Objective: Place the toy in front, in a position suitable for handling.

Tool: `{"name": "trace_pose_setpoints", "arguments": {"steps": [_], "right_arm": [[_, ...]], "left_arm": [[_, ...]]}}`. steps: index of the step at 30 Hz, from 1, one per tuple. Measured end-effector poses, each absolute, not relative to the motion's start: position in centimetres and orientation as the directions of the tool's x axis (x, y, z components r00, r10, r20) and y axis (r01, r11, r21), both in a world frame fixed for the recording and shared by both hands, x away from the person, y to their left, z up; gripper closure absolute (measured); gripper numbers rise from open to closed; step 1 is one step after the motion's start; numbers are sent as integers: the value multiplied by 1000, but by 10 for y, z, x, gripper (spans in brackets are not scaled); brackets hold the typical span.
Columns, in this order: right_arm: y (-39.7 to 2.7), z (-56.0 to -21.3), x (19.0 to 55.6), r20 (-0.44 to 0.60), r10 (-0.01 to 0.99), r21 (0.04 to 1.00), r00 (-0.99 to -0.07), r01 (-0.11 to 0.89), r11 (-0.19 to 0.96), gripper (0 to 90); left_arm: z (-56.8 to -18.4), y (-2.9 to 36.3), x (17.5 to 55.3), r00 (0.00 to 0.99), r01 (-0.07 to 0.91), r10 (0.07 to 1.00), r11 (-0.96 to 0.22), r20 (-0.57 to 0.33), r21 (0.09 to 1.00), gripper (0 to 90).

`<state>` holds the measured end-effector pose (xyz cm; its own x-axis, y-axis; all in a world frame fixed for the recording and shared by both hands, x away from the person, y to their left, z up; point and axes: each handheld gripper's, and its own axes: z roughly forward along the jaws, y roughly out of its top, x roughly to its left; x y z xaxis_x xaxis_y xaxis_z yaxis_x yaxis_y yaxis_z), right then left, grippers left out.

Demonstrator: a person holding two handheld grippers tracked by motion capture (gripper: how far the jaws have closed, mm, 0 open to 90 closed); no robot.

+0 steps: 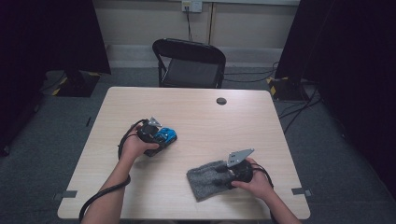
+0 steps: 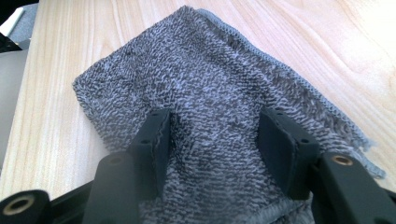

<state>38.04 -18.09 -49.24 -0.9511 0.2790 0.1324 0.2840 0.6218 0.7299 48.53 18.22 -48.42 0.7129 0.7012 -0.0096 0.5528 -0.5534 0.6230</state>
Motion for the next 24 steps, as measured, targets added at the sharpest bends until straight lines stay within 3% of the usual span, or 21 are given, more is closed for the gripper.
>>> {"name": "trace_pose_setpoints", "arguments": {"steps": [15,24], "right_arm": [[-181,-492,380,132,280,729,-951,285,622,451],[-181,-493,380,129,280,731,-951,282,621,450]], "left_arm": [[-473,148,486,743,549,666,-556,-60,624,269],[-474,117,494,753,541,657,-589,-34,600,269]]}}
